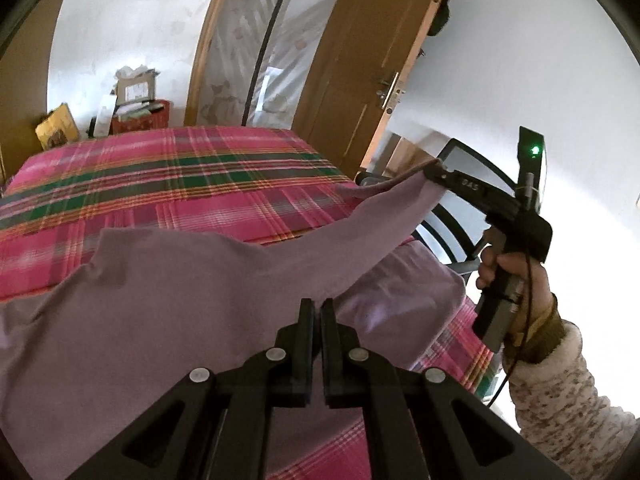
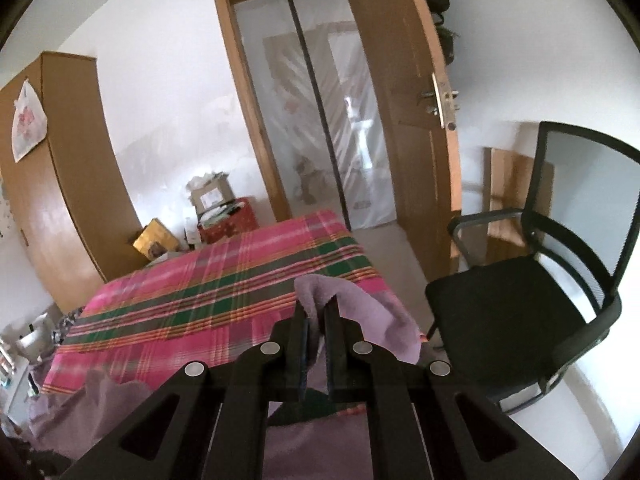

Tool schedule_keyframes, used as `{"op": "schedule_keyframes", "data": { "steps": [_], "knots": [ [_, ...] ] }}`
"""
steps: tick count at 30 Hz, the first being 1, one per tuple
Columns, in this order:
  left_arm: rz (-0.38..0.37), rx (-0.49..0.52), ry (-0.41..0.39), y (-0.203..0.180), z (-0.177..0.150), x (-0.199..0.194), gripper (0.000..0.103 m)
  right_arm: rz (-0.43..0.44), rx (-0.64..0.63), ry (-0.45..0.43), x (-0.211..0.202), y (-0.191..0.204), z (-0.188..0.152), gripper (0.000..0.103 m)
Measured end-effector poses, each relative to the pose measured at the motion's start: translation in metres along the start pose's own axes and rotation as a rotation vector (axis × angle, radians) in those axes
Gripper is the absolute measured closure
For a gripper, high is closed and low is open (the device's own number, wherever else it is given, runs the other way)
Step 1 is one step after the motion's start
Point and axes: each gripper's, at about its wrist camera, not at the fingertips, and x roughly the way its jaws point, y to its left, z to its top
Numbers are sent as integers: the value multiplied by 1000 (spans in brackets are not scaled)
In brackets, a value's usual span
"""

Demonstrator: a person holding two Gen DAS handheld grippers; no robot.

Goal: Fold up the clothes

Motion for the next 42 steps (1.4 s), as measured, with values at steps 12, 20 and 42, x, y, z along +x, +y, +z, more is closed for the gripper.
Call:
{"op": "schedule_keyframes", "data": {
  "steps": [12,20,42],
  "knots": [
    [-26,10,74,-10,-18,13,100,-51,47,-16,-31,-30,-31,96],
    [-26,17,159,-13,-38,26,100,-96,46,11,-42,-39,-63,96],
    [5,42,284,-17,-64,46,98,-156,122,170,-39,-68,-119,95]
  ]
}}
